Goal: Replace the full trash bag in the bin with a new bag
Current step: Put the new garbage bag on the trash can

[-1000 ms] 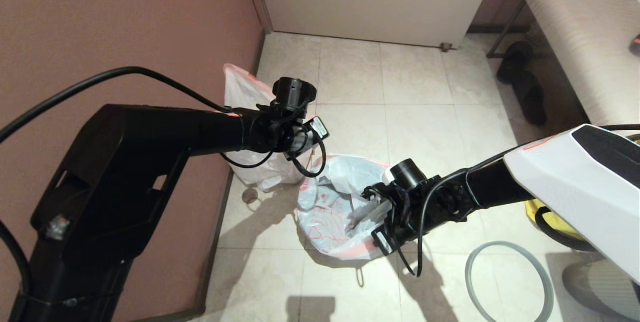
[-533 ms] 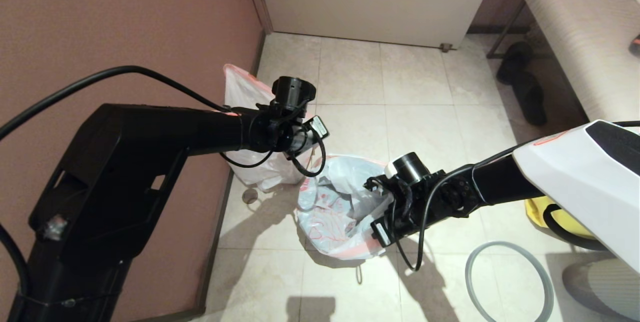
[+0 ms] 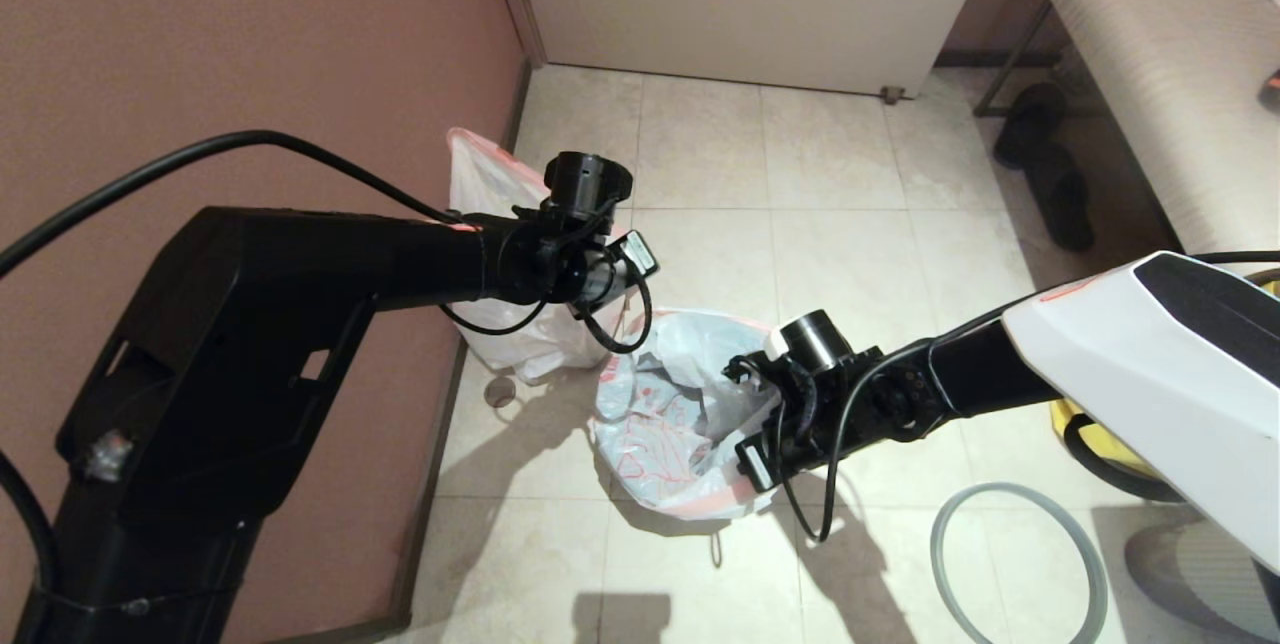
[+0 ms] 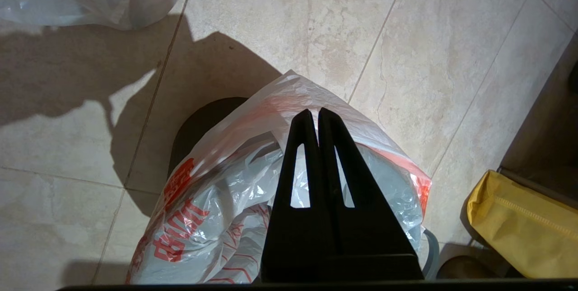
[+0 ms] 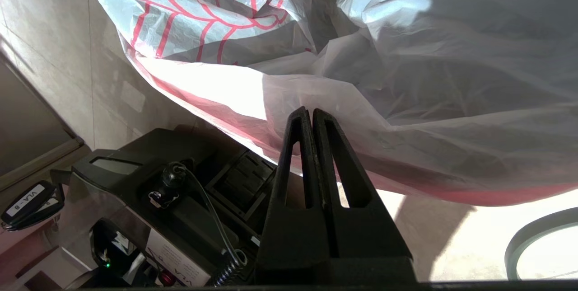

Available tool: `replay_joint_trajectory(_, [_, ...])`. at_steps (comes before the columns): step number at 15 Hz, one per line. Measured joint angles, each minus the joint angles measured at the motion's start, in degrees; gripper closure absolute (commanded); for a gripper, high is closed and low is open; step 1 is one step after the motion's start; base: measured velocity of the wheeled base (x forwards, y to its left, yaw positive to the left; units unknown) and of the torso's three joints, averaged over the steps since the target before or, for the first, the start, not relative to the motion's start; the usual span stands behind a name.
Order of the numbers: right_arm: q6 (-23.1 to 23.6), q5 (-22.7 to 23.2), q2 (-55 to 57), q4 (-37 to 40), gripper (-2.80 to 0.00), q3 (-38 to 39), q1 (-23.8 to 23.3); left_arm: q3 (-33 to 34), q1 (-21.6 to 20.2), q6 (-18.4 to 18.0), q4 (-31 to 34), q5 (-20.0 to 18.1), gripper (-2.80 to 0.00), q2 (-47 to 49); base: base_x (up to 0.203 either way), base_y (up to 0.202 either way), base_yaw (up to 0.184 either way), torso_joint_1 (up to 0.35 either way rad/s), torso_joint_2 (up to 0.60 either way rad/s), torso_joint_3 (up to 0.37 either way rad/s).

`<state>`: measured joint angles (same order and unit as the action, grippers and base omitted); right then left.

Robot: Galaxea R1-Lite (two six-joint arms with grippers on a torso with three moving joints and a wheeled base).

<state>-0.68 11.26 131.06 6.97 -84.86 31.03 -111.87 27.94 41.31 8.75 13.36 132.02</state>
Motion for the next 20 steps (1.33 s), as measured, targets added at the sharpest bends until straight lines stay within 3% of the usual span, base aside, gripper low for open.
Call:
replay_joint_trajectory(6, [3.5, -0.1, 0.1, 6.1, 0.0, -0.1, 0.0, 0.0, -0.2, 0.0, -0.1, 0.0, 0.0, 0.0, 0.0, 0.0, 0.0, 0.0, 0.0, 0.0])
replay_joint_trajectory(13, [3.5, -0.2, 5.0, 6.2, 0.0, -1.7, 0.5, 0.0, -0.9, -0.1, -1.0, -0.1, 0.0, 0.0, 0.0, 0.0, 0.0, 0.0, 0.0, 0.0])
replay_joint_trajectory(20, [1.4, -0.1, 0.2, 6.5, 0.0, -1.3, 0.5, 0.0, -0.9, -0.1, -1.0, -0.1, 0.0, -0.1, 0.0, 0.0, 0.0, 0.0, 0.0, 0.0])
